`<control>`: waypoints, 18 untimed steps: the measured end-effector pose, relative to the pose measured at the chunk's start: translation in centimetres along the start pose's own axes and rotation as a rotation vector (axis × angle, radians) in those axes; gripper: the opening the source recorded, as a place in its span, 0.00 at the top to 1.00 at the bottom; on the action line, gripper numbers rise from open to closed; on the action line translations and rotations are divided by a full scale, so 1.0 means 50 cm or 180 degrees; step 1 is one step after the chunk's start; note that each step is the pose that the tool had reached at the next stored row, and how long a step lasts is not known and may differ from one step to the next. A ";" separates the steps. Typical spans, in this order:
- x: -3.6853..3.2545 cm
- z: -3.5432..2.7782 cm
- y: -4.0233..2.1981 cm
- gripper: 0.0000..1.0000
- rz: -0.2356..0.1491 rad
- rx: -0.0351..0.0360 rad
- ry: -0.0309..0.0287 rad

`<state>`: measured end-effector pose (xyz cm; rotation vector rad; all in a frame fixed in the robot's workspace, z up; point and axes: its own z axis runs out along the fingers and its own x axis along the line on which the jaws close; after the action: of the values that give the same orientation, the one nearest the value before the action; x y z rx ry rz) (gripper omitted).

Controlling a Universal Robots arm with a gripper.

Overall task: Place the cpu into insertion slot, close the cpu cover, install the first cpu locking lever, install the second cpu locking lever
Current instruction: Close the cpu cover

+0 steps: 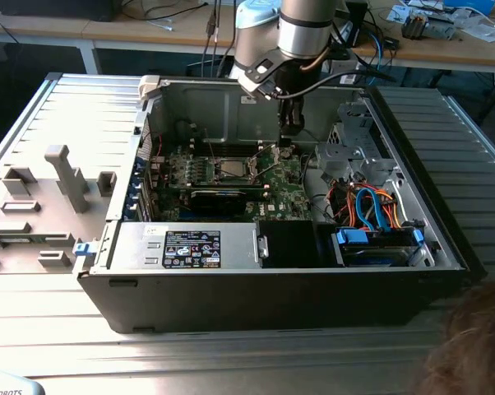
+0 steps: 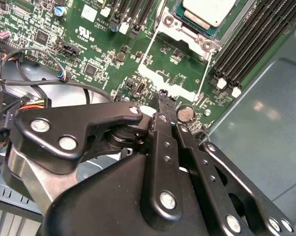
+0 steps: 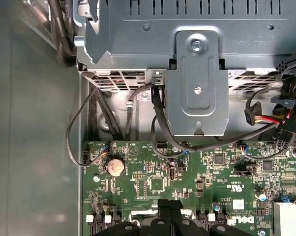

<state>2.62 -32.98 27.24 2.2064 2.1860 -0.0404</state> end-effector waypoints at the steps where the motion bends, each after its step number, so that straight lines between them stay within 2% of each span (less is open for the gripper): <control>1: 0.000 0.000 0.000 0.89 -0.0001 0.0000 0.0000; 5: 0.000 0.005 0.001 0.89 -0.0001 0.0000 0.0001; 18: 0.001 0.009 0.008 0.89 -0.0001 0.0000 0.0001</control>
<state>3.03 -32.97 26.81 2.2063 2.1863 -0.0401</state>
